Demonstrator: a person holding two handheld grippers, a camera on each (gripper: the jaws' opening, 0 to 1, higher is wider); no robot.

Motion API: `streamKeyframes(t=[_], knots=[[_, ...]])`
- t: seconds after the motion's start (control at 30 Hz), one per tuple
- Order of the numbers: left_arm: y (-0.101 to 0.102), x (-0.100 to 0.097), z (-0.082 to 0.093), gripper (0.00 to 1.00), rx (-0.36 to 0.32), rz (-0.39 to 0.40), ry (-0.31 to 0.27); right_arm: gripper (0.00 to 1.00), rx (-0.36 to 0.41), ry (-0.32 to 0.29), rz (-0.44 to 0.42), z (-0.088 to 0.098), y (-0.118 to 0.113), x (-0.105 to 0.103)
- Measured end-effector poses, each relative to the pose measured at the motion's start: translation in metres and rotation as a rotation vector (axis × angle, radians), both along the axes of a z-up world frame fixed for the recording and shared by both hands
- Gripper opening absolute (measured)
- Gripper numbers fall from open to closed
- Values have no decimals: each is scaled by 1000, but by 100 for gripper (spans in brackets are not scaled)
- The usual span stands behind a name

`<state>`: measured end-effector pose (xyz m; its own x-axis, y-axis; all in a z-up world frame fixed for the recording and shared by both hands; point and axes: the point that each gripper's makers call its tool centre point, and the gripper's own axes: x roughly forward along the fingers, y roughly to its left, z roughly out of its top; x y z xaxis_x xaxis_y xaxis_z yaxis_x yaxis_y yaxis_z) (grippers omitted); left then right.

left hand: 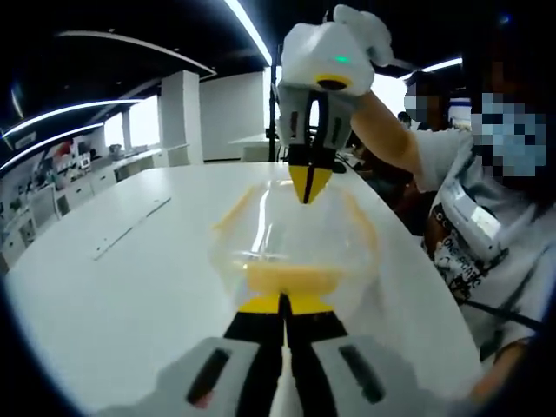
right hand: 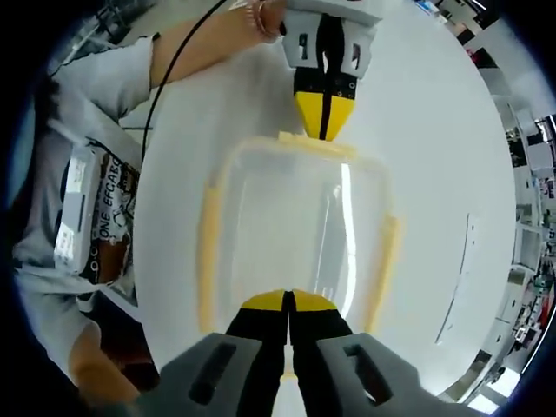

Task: Snap each plastic latch of the storage box into its locked position after aligning the lid with the box until every specified latch is closed and the lid sits flush.

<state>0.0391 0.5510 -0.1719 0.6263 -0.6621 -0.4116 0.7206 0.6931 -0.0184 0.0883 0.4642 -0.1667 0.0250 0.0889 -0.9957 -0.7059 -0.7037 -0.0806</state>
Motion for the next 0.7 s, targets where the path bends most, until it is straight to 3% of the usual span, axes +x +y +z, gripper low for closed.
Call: streamKeyframes(t=[0.2, 0.53, 0.7], knots=[[-1, -1, -1, 0, -4, -2, 2, 0, 24, 39, -14, -1, -1, -1], [-4, -3, -2, 0, -6, -3, 5, 0, 11, -4, 17, -2, -3, -5], [-5, -4, -3, 0, -11, -5, 6, 0, 22, 13, 13, -1, -3, -4]])
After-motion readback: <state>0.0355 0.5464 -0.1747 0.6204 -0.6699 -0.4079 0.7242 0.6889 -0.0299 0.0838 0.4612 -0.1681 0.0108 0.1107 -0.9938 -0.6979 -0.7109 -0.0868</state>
